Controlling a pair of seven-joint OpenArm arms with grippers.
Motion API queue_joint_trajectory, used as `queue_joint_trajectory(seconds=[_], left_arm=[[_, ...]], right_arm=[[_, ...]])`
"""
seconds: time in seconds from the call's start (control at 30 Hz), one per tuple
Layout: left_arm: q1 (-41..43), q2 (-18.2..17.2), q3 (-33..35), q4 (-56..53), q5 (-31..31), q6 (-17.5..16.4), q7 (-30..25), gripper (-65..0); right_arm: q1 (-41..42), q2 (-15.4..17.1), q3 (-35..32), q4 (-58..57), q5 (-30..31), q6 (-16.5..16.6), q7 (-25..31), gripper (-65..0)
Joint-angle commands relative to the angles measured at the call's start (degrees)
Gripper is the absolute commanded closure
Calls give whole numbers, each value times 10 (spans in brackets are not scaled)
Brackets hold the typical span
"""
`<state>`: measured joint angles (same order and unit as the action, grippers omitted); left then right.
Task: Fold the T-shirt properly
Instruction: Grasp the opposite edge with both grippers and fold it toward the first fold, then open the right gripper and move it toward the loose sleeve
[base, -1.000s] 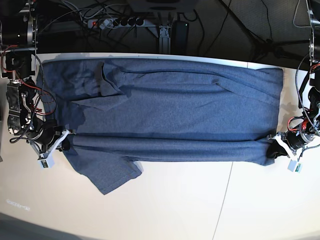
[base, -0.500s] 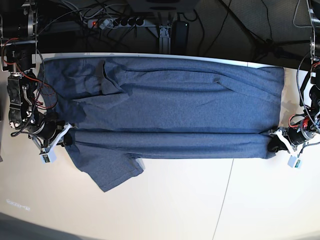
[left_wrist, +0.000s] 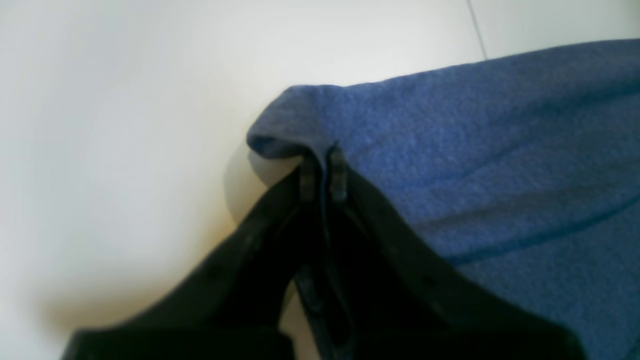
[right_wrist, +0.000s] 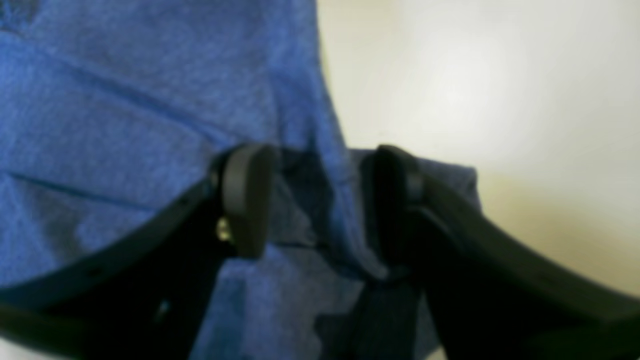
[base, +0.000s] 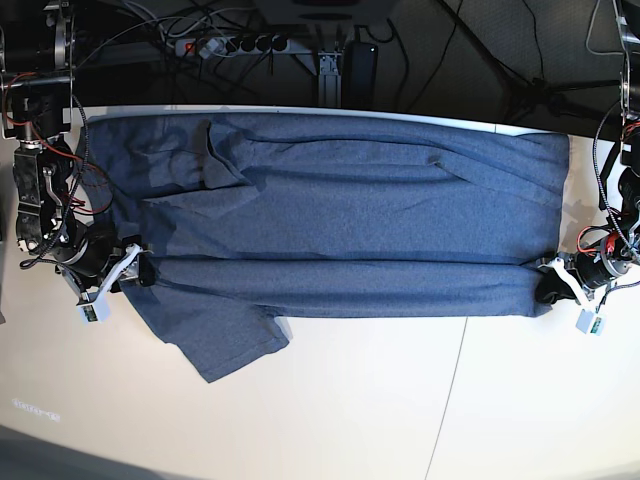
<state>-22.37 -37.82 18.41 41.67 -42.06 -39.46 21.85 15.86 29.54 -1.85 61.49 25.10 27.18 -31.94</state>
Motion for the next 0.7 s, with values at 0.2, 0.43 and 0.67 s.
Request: queue_joint_trajectory(seconds=[0.2,0.43,0.67], left_arm=[[-11,-15,-3,6,22,-5,-6,0],[-11,-15,-3,7,23,-5,-7,0],[-11,-16,-3,7,22,-5,-7,0]], right_arm=[[40,10,4,6,11,39,14,-342],[123,-4,4,5,19,39,-30,-341],[157,-34,4,-40,4,39,-16,-341]])
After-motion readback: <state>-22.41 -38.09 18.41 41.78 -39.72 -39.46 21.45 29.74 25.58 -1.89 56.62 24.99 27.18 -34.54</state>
